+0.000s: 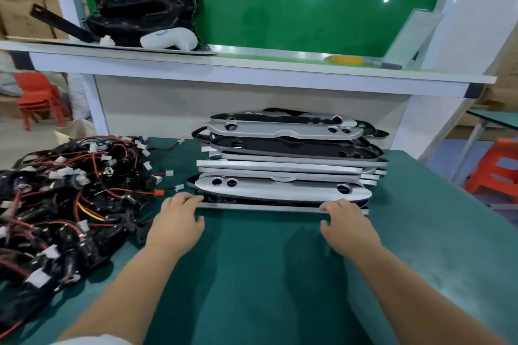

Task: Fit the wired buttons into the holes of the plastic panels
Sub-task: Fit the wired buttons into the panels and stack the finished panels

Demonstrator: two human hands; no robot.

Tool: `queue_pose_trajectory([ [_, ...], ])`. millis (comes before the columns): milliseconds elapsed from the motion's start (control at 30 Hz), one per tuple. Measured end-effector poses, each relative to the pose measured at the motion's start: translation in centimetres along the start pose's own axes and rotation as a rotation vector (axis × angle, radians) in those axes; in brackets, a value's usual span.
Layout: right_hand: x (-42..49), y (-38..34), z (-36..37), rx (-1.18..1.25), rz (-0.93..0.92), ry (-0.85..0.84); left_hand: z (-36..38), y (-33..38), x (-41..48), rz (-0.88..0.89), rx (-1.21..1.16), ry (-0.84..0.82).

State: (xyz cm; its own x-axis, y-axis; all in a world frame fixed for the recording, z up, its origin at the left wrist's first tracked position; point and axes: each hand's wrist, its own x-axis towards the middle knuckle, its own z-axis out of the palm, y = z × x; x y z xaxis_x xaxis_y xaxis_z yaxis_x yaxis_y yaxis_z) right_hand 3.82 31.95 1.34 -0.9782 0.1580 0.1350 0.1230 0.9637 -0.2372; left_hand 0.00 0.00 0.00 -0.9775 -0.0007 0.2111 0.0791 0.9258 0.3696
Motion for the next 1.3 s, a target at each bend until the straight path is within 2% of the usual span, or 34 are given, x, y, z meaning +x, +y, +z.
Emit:
queue_pose_trajectory([
  [100,1.7,-0.1,0.7,-0.123,0.031,0.027,1.1,-0.3,1.7,-0.012,0.079,-0.062],
  [200,2.8,-0.1,1.3,-0.147,0.068,0.019,1.6,-0.4,3.2,-0.049,0.062,-0.131],
  [300,2.8,0.3,2.1,-0.165,0.058,0.078,1.8,-0.5,3.8,-0.047,0.033,-0.08],
  [500,2.3,1.5,2.1,-0.191,-0.03,0.154,1.8,-0.9,3.2,-0.011,-0.058,-0.092],
  [667,1.6,2.0,0.8,-0.111,-0.071,0.228,1.0,-1.2,2.1,0.018,-0.136,-0.011],
  [833,2.0,1.9,-0.3,-0.082,-0.099,0.192,0.5,-0.6,2.1,-0.033,-0.189,-0.005],
  [1000,1.8,2.7,0.0,-0.164,-0.162,0.07,0.6,-0.5,2.3,-0.156,-0.483,0.012],
  [1133,0.8,3.1,0.3,-0.176,-0.243,0.022,-0.2,0.2,2.5,-0.418,-1.025,-0.041],
  [1200,0.4,3.1,0.5,-0.181,-0.273,-0.006,-0.6,0.2,2.4,-0.499,-1.118,-0.063],
  [1300,-1.1,3.1,0.8,-0.19,-0.278,0.03,-1.0,0.0,1.1,-0.491,-1.155,-0.096],
])
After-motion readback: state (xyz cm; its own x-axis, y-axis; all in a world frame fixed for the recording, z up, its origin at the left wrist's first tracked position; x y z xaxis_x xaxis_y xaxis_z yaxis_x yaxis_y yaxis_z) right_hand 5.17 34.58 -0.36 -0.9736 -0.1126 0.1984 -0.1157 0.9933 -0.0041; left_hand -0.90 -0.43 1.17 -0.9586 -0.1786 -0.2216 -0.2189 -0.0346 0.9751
